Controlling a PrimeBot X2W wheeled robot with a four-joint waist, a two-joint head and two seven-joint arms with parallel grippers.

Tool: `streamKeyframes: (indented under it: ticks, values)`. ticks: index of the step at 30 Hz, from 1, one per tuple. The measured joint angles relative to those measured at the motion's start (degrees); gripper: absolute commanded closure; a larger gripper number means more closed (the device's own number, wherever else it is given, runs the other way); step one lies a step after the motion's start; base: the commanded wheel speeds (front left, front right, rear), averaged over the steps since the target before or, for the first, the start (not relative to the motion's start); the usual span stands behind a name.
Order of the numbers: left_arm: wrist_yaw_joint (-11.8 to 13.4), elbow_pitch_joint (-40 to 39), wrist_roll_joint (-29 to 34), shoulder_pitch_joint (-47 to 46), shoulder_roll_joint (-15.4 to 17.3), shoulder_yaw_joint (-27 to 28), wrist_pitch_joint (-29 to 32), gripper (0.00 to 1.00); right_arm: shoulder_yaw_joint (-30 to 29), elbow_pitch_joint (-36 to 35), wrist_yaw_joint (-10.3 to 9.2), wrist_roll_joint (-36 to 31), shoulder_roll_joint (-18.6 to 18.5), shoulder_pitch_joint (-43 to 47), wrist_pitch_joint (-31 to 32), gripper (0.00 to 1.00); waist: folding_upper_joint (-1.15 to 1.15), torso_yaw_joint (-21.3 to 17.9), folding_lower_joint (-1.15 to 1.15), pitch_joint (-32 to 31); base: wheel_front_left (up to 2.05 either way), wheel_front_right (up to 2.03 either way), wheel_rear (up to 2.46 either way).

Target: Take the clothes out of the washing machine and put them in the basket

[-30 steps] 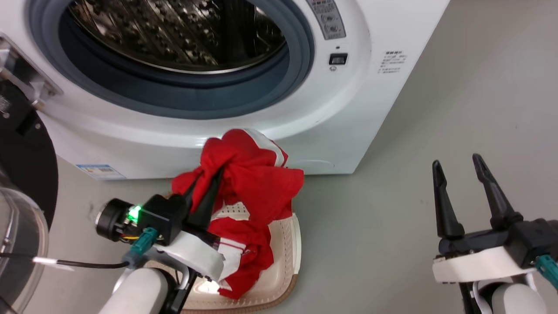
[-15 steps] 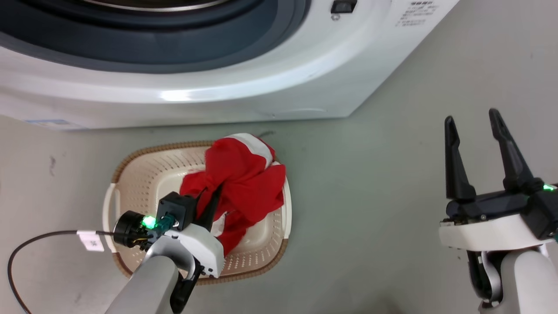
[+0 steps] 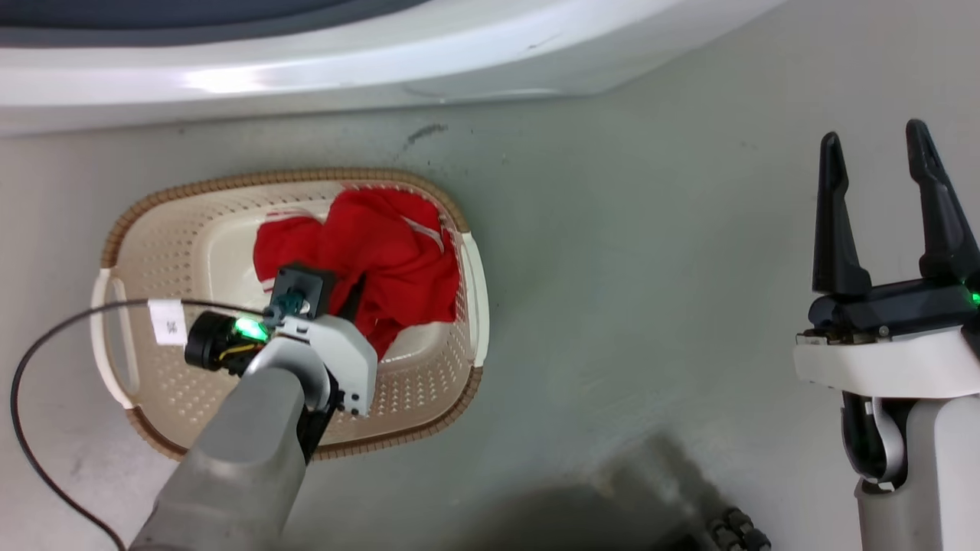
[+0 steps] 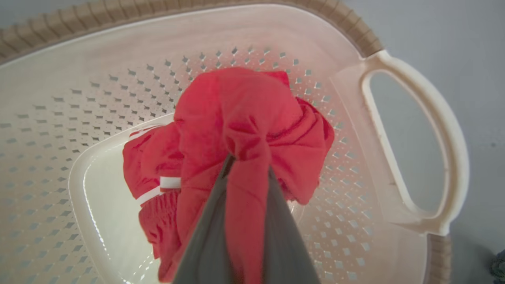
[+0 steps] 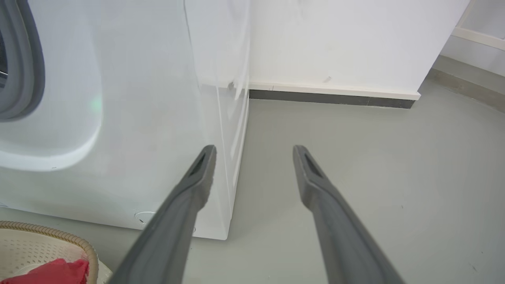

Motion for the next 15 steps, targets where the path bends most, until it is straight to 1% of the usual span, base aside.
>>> streamKeyframes:
  ticks: [3, 7, 11, 14, 15]
  values:
    - [-0.1, 5.2, 0.5, -3.7, -0.9, -0.8, 0.2, 1.00, 0.0, -0.2, 0.00, 0.2, 0.0, -1.1, 0.0, 0.00, 0.00, -0.2, 0.00, 2.4, 0.00, 0.00, 0.00]
    - [0.0, 10.8, 2.0, -6.9, -1.2, -2.6, 1.7, 1.00, -0.2, -0.3, 0.00, 0.5, 0.0, -2.0, 0.0, 0.00, 0.00, -0.6, 0.00, 5.0, 0.00, 0.00, 0.00]
    - [0.0, 13.0, 5.0, -8.4, -1.3, -6.0, 2.8, 1.00, -0.5, -0.4, 0.00, 0.8, 0.0, -2.3, 0.0, 0.00, 0.00, -1.1, 0.00, 6.2, 0.00, 0.00, 0.00]
    - [0.0, 13.6, 6.0, -9.1, -1.5, -7.2, 2.9, 1.00, -0.8, -0.4, 0.00, 0.8, 0.0, -2.4, 0.0, 0.00, 0.00, -1.0, 0.00, 6.5, 0.00, 0.00, 0.00]
    - [0.0, 13.8, 6.0, -9.2, -1.7, -7.3, 3.2, 0.85, -0.8, -0.4, 0.00, 0.8, 0.0, -2.4, 0.0, 0.00, 0.00, -1.0, 0.00, 6.5, 0.00, 0.00, 0.00]
